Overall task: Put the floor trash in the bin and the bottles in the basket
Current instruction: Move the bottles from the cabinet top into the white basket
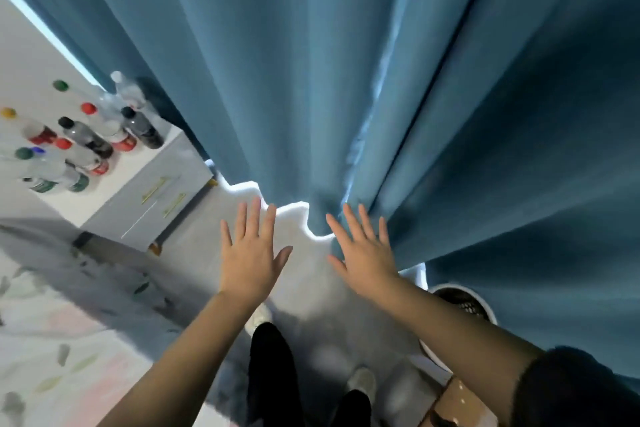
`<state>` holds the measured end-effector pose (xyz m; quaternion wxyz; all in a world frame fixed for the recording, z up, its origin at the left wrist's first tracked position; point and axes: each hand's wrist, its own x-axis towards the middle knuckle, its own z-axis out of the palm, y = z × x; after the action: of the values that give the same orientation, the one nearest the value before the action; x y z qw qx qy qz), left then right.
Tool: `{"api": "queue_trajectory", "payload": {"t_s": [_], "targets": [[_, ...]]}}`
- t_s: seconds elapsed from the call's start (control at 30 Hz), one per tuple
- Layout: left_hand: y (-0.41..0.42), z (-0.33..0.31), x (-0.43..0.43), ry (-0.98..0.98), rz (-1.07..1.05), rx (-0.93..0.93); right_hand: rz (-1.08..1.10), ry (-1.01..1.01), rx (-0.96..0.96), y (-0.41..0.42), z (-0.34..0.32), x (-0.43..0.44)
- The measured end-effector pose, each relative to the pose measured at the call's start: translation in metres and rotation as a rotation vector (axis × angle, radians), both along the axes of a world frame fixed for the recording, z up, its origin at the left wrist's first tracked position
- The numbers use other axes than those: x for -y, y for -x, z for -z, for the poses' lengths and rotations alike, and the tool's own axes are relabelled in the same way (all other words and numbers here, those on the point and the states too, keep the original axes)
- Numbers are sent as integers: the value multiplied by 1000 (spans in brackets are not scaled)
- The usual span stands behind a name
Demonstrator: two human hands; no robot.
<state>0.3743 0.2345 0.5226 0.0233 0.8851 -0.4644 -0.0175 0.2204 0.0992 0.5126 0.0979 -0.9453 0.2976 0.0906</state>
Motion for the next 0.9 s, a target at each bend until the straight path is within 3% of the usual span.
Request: {"api": "queue_trajectory", "payload": {"t_s": [0.4, 0.9], "targets": [[-255, 2, -92, 9, -322, -107, -185, 28, 25, -291, -14, -40], [-467, 28, -105, -75, -564, -125, -448, -81, -47, -563, 15, -29]]}}
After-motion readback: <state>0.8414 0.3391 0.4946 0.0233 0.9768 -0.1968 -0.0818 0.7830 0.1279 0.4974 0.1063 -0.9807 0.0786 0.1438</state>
